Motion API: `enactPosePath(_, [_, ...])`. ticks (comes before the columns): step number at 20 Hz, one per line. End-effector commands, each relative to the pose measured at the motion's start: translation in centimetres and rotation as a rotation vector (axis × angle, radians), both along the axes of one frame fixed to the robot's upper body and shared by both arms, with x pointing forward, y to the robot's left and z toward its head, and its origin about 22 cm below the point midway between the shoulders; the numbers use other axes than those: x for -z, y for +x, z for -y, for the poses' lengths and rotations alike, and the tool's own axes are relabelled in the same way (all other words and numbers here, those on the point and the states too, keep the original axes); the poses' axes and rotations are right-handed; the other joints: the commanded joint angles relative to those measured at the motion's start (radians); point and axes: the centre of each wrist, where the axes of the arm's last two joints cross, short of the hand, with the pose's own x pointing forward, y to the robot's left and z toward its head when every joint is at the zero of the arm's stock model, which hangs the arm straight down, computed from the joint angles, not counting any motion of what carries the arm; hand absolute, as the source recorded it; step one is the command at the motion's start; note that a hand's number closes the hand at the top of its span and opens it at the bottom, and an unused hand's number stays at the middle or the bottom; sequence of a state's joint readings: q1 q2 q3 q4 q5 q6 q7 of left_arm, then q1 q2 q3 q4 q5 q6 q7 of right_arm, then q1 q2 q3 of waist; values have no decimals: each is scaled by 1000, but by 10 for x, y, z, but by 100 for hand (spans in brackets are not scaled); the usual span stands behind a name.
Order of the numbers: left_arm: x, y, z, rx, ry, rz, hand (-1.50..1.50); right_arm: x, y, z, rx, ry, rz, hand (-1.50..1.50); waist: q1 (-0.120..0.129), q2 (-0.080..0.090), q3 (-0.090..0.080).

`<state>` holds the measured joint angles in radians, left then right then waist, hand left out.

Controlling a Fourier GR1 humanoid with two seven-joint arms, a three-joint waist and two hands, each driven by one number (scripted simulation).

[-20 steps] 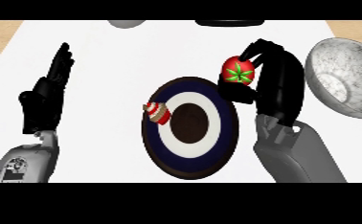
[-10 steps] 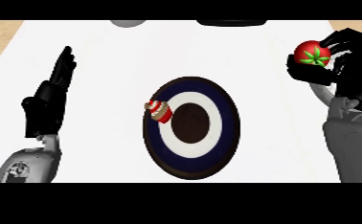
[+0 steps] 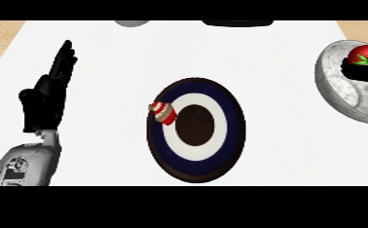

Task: Pick the tomato from the plate and place it in the bowl

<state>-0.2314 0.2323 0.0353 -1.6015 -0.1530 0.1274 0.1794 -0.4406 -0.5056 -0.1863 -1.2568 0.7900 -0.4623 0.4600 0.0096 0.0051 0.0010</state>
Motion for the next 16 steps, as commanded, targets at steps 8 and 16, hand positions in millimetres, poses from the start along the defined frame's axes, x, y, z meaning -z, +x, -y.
enactPosePath(8, [-3, 1, 3, 24, -1, 0, 0, 55, 19, 67, 99, 88, -35, 150, 19, 5, 2])
enactPosePath(16, [-3, -2, 12, 18, -7, 36, 0, 67, 9, 97, -75, 284, 12, -150, 34, 10, 5])
